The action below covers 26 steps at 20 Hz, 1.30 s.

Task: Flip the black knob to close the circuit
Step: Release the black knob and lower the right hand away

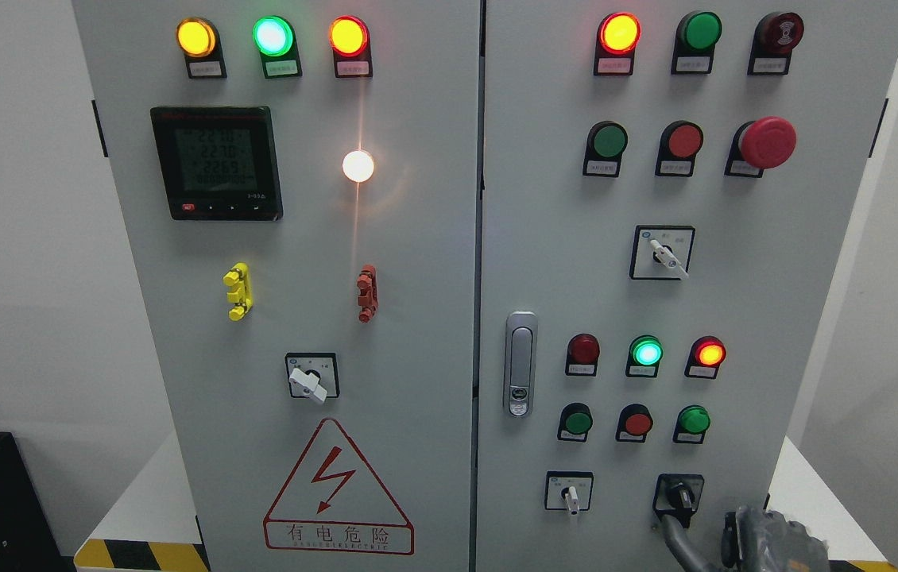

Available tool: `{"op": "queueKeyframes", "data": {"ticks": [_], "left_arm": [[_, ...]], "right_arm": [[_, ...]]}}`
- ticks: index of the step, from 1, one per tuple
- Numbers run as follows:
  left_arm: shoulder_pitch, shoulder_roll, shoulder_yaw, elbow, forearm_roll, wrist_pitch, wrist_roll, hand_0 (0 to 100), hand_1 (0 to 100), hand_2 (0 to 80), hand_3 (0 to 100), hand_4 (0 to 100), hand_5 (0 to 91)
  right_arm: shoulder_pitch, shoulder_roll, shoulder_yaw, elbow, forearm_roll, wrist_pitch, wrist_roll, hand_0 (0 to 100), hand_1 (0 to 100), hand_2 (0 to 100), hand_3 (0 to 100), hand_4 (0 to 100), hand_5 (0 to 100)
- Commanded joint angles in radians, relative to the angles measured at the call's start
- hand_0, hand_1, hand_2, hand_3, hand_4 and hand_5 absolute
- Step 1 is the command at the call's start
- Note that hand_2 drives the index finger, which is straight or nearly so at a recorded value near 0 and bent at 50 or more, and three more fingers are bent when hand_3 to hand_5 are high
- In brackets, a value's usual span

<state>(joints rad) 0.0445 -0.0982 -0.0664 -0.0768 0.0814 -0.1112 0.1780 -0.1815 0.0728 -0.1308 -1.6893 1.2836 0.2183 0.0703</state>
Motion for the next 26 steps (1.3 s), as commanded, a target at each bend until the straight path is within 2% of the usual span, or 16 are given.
{"op": "queueKeyframes", "data": {"ticks": [1,7,11,14,16,17,18,19,20,21,22,23,24,26], "left_arm": [[0.000,0.000,-0.001,0.000,0.000,-0.001,-0.003,12,56,0.0,0,0,0.0],[0.000,0.000,0.000,0.000,0.000,-0.001,-0.003,12,56,0.0,0,0,0.0],[0.000,0.000,0.000,0.000,0.000,-0.001,-0.003,12,56,0.0,0,0,0.0],[0.000,0.000,-0.001,0.000,0.000,-0.001,-0.003,12,56,0.0,0,0,0.0],[0.000,0.000,0.000,0.000,0.000,-0.001,-0.003,12,56,0.0,0,0,0.0],[0.000,0.000,-0.001,0.000,0.000,-0.001,-0.003,12,56,0.0,0,0,0.0],[0.000,0.000,-0.001,0.000,0.000,-0.001,-0.002,12,56,0.0,0,0,0.0],[0.000,0.000,-0.001,0.000,0.000,-0.001,-0.003,12,56,0.0,0,0,0.0],[0.000,0.000,0.000,0.000,0.000,-0.001,-0.002,12,56,0.0,0,0,0.0],[0.000,0.000,0.000,0.000,0.000,-0.001,-0.003,12,56,0.0,0,0,0.0],[0.000,0.000,-0.001,0.000,0.000,-0.001,-0.002,12,56,0.0,0,0,0.0],[0.000,0.000,-0.001,0.000,0.000,-0.001,-0.002,12,56,0.0,0,0,0.0],[0.000,0.000,0.000,0.000,0.000,-0.001,-0.003,12,56,0.0,0,0,0.0],[0.000,0.000,0.000,0.000,0.000,-0.001,-0.002,12,56,0.0,0,0,0.0]], "right_arm": [[0.010,0.016,0.042,-0.010,-0.001,-0.005,-0.009,0,0,93,100,100,100],[0.063,0.019,0.054,-0.098,-0.001,-0.002,-0.007,0,0,92,100,100,100],[0.106,0.056,0.054,-0.176,-0.007,0.000,-0.010,0,0,89,100,100,100],[0.157,0.061,0.086,-0.259,-0.134,0.019,-0.017,0,4,82,100,96,99],[0.180,0.059,0.114,-0.303,-0.272,0.088,-0.020,0,6,76,100,94,90],[0.194,0.059,0.128,-0.322,-0.349,0.114,-0.029,0,7,71,97,91,84],[0.207,0.059,0.137,-0.337,-0.428,0.127,-0.052,0,7,61,89,82,76],[0.221,0.058,0.142,-0.348,-0.508,0.125,-0.085,0,7,59,86,80,74],[0.235,0.058,0.143,-0.355,-0.586,0.124,-0.113,0,7,53,77,73,66],[0.247,0.058,0.152,-0.371,-0.657,0.124,-0.133,0,7,43,61,60,54],[0.267,0.056,0.155,-0.391,-0.717,0.124,-0.136,0,7,41,57,56,51],[0.293,0.055,0.155,-0.400,-0.756,0.119,-0.136,0,6,33,47,48,41],[0.313,0.053,0.155,-0.403,-0.777,0.115,-0.133,0,6,31,45,46,41],[0.345,0.053,0.154,-0.405,-0.828,0.070,-0.136,0,1,17,32,31,29]]}}
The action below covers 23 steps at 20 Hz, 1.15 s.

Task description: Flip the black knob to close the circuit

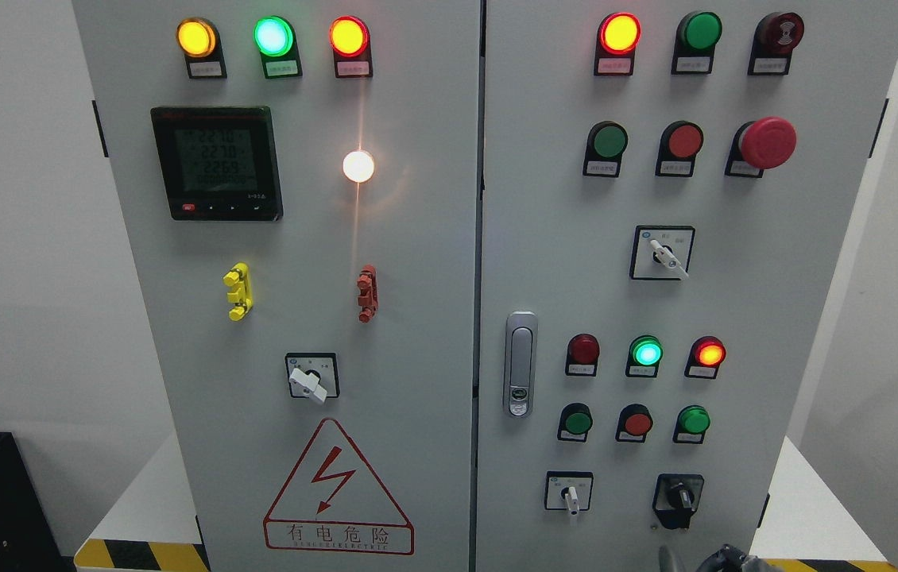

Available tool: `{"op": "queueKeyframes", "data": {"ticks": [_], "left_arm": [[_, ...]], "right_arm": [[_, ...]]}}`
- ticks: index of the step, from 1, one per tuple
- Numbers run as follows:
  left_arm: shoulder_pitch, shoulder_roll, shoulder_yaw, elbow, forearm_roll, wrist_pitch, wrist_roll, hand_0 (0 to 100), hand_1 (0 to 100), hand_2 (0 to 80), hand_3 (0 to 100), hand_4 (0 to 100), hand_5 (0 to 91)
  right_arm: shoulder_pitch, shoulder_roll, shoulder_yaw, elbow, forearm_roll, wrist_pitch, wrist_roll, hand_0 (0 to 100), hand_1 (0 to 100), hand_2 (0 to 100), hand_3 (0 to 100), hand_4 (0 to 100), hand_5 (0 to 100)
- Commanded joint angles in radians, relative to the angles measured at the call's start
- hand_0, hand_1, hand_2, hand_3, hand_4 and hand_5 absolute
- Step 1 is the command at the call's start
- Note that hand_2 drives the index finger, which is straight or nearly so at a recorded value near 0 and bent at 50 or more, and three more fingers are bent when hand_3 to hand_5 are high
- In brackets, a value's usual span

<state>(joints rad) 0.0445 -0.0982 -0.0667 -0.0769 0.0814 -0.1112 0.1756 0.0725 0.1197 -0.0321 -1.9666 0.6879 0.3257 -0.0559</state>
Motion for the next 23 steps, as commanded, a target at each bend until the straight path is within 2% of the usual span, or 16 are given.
{"op": "queueKeyframes", "data": {"ticks": [1,3,7,9,15,23], "left_arm": [[0.000,0.000,-0.001,0.000,0.000,-0.001,-0.001,12,56,0.0,0,0,0.0],[0.000,0.000,0.001,-0.001,0.000,-0.001,-0.001,12,56,0.0,0,0,0.0],[0.000,0.000,-0.001,0.000,0.000,-0.001,-0.001,12,56,0.0,0,0,0.0],[0.000,0.000,0.001,0.000,0.000,-0.001,-0.001,12,56,0.0,0,0,0.0],[0.000,0.000,0.001,0.000,0.000,-0.001,-0.001,12,56,0.0,0,0,0.0],[0.000,0.000,-0.001,0.000,0.000,-0.001,0.001,12,56,0.0,0,0,0.0]], "right_arm": [[0.111,0.005,0.055,-0.129,-0.289,-0.074,-0.012,0,0,15,30,30,28],[0.135,0.005,0.051,-0.129,-0.407,-0.134,-0.013,0,0,8,23,21,17],[0.188,0.000,0.049,-0.129,-0.560,-0.233,-0.016,0,0,2,17,15,12],[0.201,-0.002,0.047,-0.129,-0.599,-0.261,-0.016,0,0,0,14,11,7],[0.225,-0.003,0.040,-0.127,-0.648,-0.267,-0.015,0,0,0,10,7,0],[0.227,-0.003,0.038,-0.127,-0.671,-0.277,-0.015,0,0,0,8,5,0]]}}
